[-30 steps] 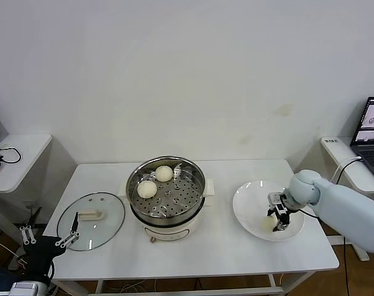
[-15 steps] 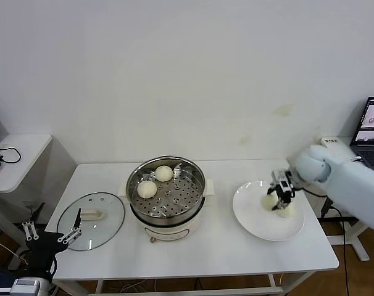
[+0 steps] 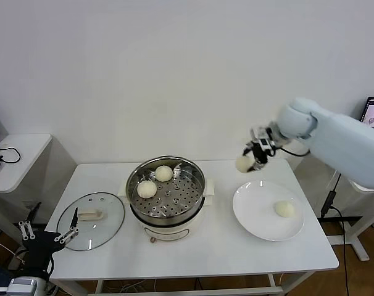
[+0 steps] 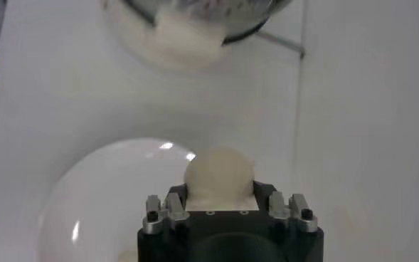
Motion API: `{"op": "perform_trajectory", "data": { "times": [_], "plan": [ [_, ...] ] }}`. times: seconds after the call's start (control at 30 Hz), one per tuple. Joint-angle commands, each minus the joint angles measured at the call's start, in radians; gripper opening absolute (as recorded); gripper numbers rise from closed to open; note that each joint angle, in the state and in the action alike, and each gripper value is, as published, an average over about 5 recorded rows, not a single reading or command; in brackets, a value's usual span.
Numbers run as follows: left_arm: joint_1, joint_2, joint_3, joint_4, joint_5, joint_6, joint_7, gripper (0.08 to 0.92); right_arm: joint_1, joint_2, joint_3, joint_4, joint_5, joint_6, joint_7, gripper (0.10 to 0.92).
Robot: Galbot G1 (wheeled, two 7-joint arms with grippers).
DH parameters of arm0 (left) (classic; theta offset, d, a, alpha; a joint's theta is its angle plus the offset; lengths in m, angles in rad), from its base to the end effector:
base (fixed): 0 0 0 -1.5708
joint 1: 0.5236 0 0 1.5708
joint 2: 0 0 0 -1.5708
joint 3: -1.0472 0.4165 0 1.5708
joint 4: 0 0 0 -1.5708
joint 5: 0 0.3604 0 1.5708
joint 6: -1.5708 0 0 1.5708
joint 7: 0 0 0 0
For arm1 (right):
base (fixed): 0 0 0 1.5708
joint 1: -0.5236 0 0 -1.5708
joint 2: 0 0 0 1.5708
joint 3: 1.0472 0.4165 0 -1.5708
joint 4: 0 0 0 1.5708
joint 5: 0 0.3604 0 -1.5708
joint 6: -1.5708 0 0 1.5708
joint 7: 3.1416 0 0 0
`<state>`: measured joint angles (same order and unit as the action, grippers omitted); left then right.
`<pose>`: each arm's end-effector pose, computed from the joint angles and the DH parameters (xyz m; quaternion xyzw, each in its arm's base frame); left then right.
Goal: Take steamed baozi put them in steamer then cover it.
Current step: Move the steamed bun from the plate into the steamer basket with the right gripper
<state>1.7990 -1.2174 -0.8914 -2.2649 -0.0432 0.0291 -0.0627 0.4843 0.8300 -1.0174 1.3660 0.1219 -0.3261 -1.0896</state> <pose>0.0932 0.1578 -0.2788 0.0544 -0.9722 -0.2276 0.0024 0.5994 -0.0703 -0.0131 0.4970 -0.5691 0.5974 0.2689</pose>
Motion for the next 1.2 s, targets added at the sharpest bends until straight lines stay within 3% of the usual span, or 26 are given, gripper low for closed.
{"op": "perform_trajectory", "data": {
  "times": [0.03, 0.43, 0.67, 1.2],
  "plan": [
    [0.003, 0.002, -0.015, 0.0, -0.005, -0.001, 0.0, 0.823, 0.138, 0.282, -0.095, -0.036, 0.11, 0.004, 0.06, 0.594],
    [0.018, -0.007, -0.049, -0.003, -0.021, -0.002, -0.001, 0.823, 0.015, 0.484, -0.182, -0.101, 0.065, 0.162, 0.135, 0.594],
    [0.014, -0.014, -0.055, 0.0, -0.025, -0.003, -0.001, 0.823, -0.013, 0.517, -0.248, -0.112, -0.04, 0.33, 0.158, 0.594],
    [0.008, -0.021, -0.057, 0.007, -0.027, -0.006, -0.002, 0.823, -0.013, 0.536, -0.291, -0.069, -0.095, 0.444, 0.144, 0.6]
  ]
}}
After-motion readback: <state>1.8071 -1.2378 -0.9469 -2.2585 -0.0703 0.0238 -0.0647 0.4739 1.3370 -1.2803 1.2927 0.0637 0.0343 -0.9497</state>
